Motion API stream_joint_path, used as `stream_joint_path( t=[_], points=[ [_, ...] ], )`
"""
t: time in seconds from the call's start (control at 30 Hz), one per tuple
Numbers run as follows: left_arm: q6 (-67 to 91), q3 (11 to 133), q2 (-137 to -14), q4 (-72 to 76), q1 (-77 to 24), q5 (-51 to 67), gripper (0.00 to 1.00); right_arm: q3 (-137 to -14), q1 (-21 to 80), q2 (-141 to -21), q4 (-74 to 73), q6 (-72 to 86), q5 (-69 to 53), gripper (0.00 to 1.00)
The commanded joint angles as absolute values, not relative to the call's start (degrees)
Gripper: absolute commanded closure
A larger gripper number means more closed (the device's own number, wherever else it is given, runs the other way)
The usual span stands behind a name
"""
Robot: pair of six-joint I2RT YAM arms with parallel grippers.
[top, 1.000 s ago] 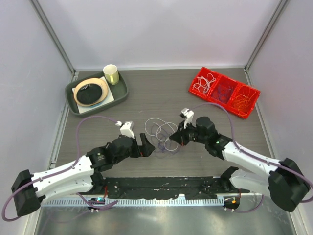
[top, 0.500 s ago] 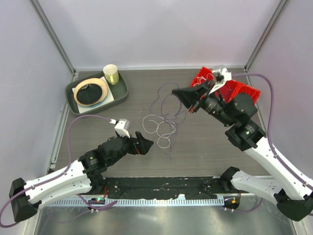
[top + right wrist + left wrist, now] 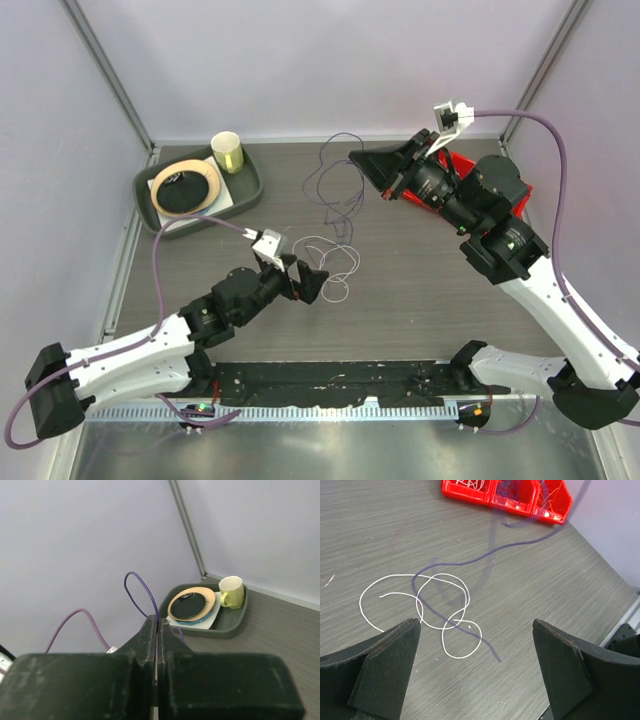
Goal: Untangle the cables
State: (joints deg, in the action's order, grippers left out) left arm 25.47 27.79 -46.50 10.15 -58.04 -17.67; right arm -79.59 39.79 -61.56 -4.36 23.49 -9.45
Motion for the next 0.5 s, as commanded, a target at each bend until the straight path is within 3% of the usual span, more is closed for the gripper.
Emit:
stream_joint_path(
  t=[0.0, 0.2, 0.33, 0.47],
  points=[
    [21.96, 30.32, -49.91, 15.03, -57.92, -18.89, 0.0, -82.88, 39.99, -61.79, -6.06, 20.66, -3.08, 0.99],
    [21.71, 29.79, -52.55, 21.61, -57.92, -16.34, 0.0, -81.74, 39.99, -62.31, -5.28, 21.27, -3.78, 0.99],
    [20.04, 32.16, -57.56, 26.62, -57.92, -21.34, 0.0, -80.95, 39.99, -62.31, -3.0, 24.07, -3.51, 0.99],
    [18.11, 36.73, -65.63, 28.65, -57.92, -18.38, 0.0, -81.47, 39.99, -63.28, -0.88, 25.84, -4.04, 0.99]
  ],
)
